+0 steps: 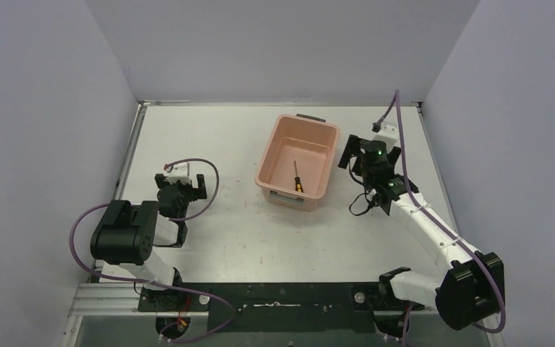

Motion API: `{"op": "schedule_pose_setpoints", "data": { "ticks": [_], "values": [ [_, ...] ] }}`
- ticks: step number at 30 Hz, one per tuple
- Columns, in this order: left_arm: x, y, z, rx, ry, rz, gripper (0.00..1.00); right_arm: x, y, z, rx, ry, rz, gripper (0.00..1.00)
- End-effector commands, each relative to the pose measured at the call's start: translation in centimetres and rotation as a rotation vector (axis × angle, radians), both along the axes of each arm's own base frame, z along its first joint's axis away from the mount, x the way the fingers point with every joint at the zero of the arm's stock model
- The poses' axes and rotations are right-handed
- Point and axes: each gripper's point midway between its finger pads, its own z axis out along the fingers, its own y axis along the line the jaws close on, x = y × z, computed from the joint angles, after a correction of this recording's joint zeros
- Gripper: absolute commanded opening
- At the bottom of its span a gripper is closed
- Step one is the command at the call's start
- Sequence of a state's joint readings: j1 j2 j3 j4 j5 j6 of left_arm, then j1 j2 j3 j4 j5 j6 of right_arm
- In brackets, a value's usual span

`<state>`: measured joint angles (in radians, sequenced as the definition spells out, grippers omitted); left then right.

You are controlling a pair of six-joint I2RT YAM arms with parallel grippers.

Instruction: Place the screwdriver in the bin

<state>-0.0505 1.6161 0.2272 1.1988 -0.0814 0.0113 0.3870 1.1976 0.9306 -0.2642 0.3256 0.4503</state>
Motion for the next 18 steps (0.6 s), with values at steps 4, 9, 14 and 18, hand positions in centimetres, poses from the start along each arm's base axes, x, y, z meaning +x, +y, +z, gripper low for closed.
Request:
{"op": "schedule_pose_setpoints", "data": {
  "ticks": [4,9,14,18],
  "values": [
    [0.9,0.0,1.5,-0.009,-0.055,0.001,0.97,-0.3,-3.7,-3.7,0.044,-0.13,-0.066,1.0],
    [0.8,0.0,1.5,-0.009,-0.054,0.001,0.97,-1.6,-5.0,-7.5,0.03,-0.126,-0.088,1.0],
    [0.8,0.0,1.5,-0.008,-0.053,0.002,0.97,-2.1,-5.0,-8.8,0.047,-0.116,-0.086,1.0],
    [0.8,0.0,1.5,-0.009,-0.054,0.002,0.97,-2.0,-4.9,-8.4,0.053,-0.12,-0.082,1.0]
  ]
}}
